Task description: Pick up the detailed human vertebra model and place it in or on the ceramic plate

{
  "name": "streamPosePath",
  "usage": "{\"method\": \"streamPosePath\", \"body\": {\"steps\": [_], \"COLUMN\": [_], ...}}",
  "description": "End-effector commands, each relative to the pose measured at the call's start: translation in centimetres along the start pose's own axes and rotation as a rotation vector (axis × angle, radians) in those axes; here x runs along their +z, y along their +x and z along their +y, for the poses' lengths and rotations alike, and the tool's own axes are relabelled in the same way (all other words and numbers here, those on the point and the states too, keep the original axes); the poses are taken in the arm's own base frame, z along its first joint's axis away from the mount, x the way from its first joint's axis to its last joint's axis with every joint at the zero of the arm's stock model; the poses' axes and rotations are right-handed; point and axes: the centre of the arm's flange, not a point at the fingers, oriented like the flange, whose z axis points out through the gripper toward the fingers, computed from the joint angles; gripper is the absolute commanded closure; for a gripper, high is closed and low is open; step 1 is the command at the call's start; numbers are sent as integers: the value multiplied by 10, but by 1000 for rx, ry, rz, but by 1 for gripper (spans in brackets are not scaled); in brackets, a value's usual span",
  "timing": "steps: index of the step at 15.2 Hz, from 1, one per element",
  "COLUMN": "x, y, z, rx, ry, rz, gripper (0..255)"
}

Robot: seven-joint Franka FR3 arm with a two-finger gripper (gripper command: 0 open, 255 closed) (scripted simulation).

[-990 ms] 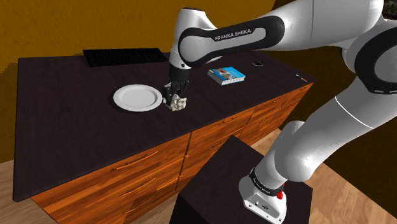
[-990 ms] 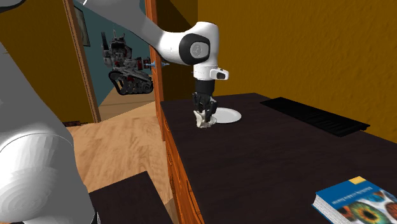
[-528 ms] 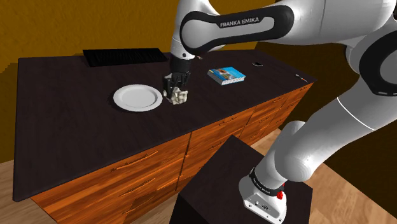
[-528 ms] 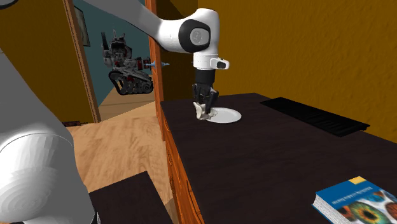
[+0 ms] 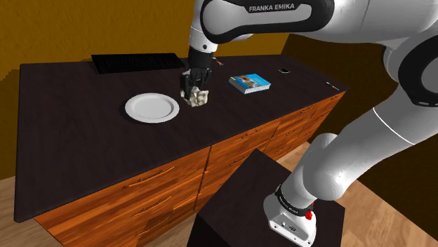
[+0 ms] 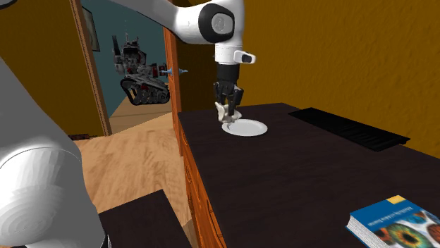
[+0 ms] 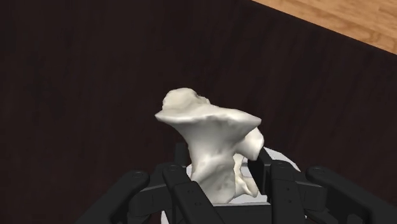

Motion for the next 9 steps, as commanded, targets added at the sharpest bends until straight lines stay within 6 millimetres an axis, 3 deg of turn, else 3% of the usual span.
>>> {"method": "streamPosePath", "body": {"steps": [1,9], "x": [-1,0], "y": [21,119], "z": [-9,-49], "rx": [0,0], "ry": [0,0], "rz": [0,0], "gripper": [255,255]}}
